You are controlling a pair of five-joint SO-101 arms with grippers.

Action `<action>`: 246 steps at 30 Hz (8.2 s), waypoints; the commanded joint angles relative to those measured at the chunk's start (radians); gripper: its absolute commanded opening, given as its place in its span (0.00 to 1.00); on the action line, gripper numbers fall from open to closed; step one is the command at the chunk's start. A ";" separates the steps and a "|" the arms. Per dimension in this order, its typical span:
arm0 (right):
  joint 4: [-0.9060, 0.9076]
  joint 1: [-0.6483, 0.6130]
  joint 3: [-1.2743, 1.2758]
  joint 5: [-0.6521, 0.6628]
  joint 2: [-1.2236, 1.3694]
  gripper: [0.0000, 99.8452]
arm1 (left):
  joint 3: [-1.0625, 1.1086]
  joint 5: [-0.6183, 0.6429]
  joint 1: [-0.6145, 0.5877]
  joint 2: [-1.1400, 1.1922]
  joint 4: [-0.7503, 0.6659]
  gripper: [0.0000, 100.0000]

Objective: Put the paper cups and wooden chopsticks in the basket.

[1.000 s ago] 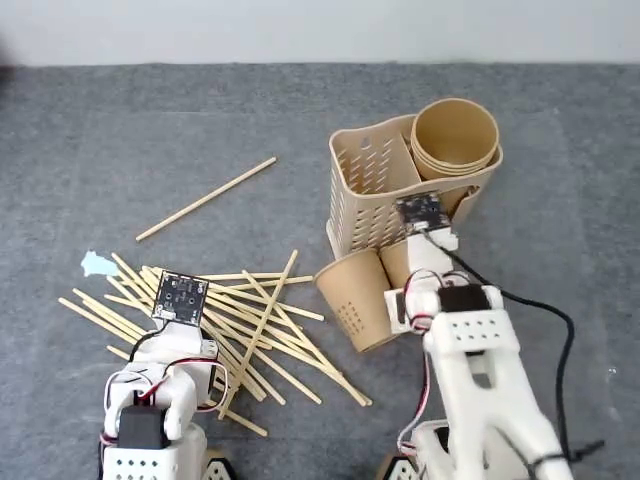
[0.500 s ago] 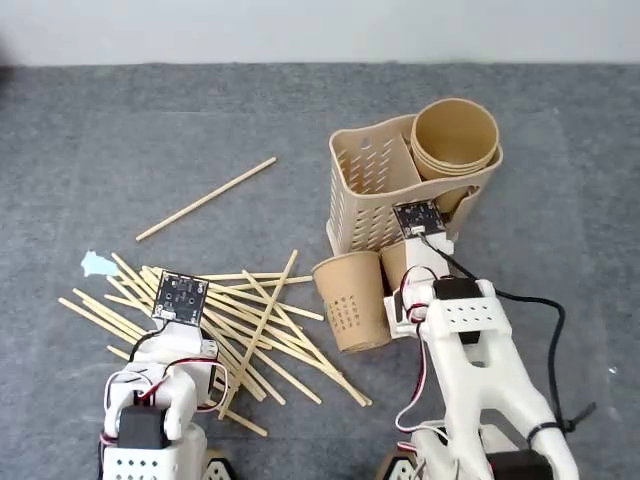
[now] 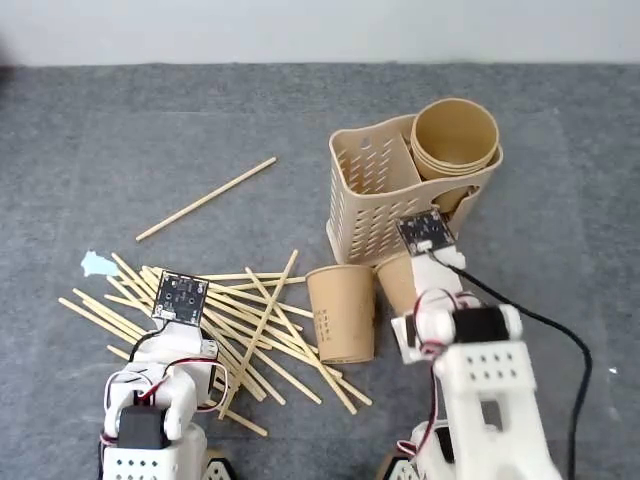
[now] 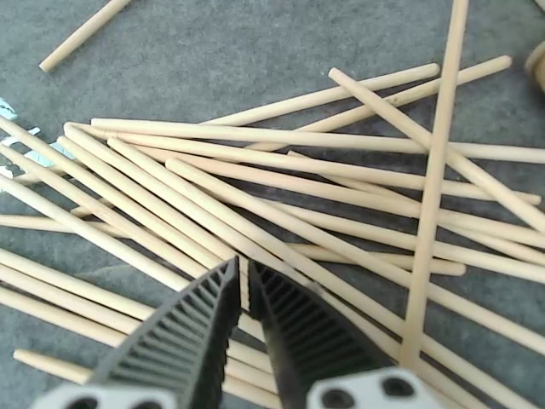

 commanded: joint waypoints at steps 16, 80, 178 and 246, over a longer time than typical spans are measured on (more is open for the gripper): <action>0.222 0.007 -0.575 -0.029 -0.223 0.21 | -0.018 0.008 0.006 -0.015 0.003 0.01; -1.319 0.094 -0.296 -0.192 0.486 0.21 | -0.018 0.008 0.006 -0.015 0.003 0.01; 0.214 -0.438 -0.736 -0.709 0.754 0.58 | -0.018 0.008 0.006 -0.015 0.003 0.01; 0.298 -0.466 -0.736 -0.704 0.605 0.58 | -0.018 0.008 0.006 -0.015 0.003 0.01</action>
